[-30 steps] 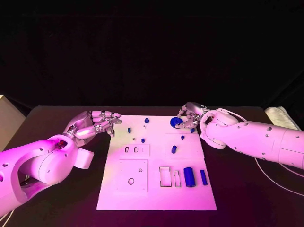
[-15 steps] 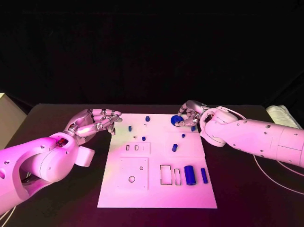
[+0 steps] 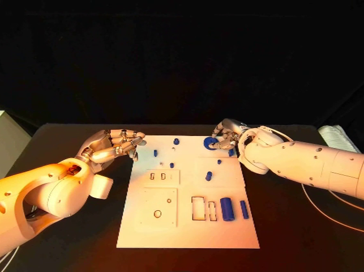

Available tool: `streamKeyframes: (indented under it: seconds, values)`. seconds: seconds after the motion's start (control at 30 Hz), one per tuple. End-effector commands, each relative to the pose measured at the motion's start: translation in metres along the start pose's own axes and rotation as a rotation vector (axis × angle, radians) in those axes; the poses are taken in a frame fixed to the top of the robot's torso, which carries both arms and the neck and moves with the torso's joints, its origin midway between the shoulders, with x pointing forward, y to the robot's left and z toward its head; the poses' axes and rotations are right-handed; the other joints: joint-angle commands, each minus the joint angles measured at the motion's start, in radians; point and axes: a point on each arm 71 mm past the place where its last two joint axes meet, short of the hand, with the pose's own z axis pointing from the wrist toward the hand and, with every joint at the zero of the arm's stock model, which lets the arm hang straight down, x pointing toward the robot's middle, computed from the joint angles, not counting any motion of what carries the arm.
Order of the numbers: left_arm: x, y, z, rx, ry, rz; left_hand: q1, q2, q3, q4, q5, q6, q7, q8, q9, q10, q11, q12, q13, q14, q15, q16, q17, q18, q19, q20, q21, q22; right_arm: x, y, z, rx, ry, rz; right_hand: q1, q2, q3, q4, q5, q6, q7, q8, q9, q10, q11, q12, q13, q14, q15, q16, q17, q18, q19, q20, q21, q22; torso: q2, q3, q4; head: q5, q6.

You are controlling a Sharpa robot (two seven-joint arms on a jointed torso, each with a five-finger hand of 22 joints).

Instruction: Assemble the parts on the task board

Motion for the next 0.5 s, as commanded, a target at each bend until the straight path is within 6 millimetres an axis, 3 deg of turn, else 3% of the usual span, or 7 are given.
streamKeyframes:
  seconds: [0.03, 0.2, 0.5]
  values:
    - [0.002, -0.001, 0.001, 0.009, 0.02, -0.004, -0.008, 0.001, 0.006, 0.0, -0.004, -0.008, 0.001, -0.001, 0.001, -0.005, 0.0, 0.004, 0.002, -0.006, 0.003, 0.005, -0.001, 0.005, -0.005, 0.0, 0.006, 0.002, 0.004, 0.003, -0.002, -0.016, -0.014, -0.015, 0.013, 0.009, 0.029, 0.0, -0.006, 0.021, -0.004, 0.007, -0.001, 0.089, -0.013, 0.008, 0.245, 0.103, -0.01, 0.004, 0.257, -0.014, 0.106, -0.004, 0.007, 0.263, -0.001, 0.0004, 0.0002, 0.0, 0.0]
    - [0.003, -0.001, 0.001, 0.008, 0.02, -0.004, -0.008, 0.001, 0.006, 0.0, -0.004, -0.008, 0.001, -0.001, 0.001, -0.005, 0.0, 0.004, 0.002, -0.006, 0.003, 0.005, -0.001, 0.005, -0.005, 0.0, 0.006, 0.002, 0.001, 0.011, -0.006, -0.055, -0.078, -0.024, 0.018, 0.007, 0.079, -0.003, 0.003, 0.051, -0.014, 0.01, -0.005, 0.101, -0.022, 0.019, 0.257, 0.103, -0.019, 0.005, 0.257, -0.014, 0.106, -0.011, 0.007, 0.263, -0.001, 0.0001, 0.0003, 0.001, 0.005]
    - [0.002, -0.001, 0.001, 0.008, 0.02, -0.003, -0.008, 0.001, 0.006, 0.0, -0.004, -0.008, 0.001, -0.001, 0.001, -0.005, 0.0, 0.004, 0.002, -0.006, 0.003, 0.005, -0.001, 0.005, -0.005, 0.0, 0.006, 0.002, 0.0, 0.039, -0.018, -0.154, -0.172, -0.055, -0.009, -0.019, 0.107, 0.003, -0.041, 0.07, -0.019, 0.007, -0.01, 0.106, -0.026, 0.024, 0.263, 0.103, -0.024, 0.004, 0.257, -0.014, 0.106, -0.017, 0.007, 0.263, -0.002, 0.0, -0.0005, 0.002, 0.009]
